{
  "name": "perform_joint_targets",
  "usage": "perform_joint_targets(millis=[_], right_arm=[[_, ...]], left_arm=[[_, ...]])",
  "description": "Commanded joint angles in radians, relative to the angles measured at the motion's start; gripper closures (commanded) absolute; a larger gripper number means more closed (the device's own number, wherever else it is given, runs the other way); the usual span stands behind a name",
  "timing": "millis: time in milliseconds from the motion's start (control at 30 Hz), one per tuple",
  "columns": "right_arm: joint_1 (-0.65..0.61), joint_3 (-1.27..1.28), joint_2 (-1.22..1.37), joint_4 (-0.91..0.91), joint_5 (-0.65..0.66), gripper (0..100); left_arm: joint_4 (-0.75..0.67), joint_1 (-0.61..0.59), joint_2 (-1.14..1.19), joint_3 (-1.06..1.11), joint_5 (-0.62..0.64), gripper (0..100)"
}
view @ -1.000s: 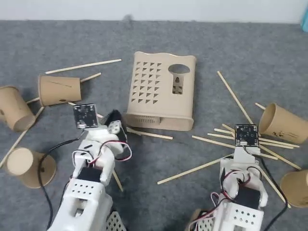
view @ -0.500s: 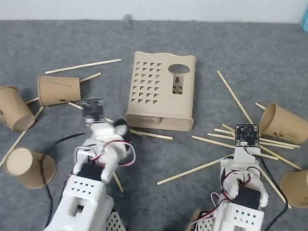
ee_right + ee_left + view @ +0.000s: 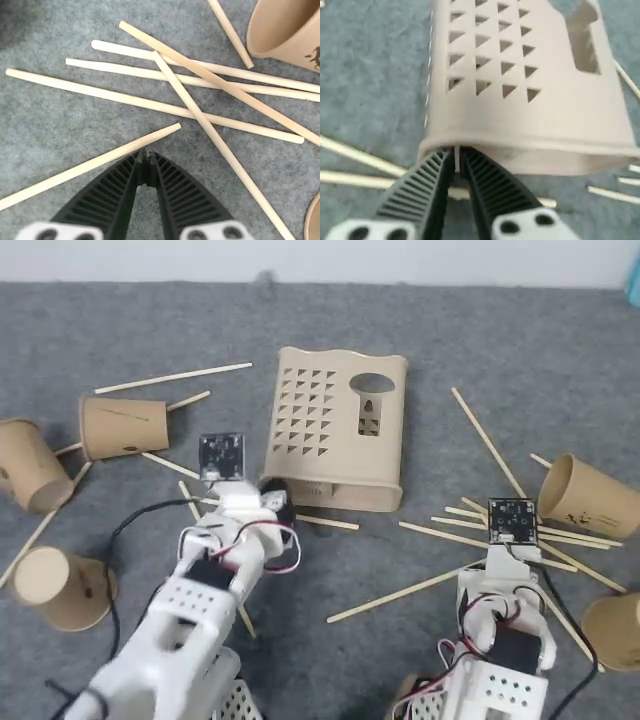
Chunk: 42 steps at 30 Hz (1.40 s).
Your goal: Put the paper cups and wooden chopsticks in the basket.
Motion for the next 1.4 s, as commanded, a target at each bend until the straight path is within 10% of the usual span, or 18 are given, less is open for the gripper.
perform_joint_targets(millis=[0,933,1133,1367], right_arm=[[0.01,0.008,-0.016,-0.015,0.011,99.1],[0.012,0.008,-0.016,-0.016,0.011,99.1],[0.005,0.008,-0.016,-0.016,0.011,99.1],[0.004,0.008,-0.016,-0.016,0.011,99.1]], left_arm=[[-0.107,-0.009,0.158,-0.11,0.006,99],[-0.308,-0.347,0.565,-0.429,-0.087,99],[-0.189,-0.341,0.187,-0.285,-0.087,99],[0.278,-0.206,-0.077,-0.249,-0.086,99]])
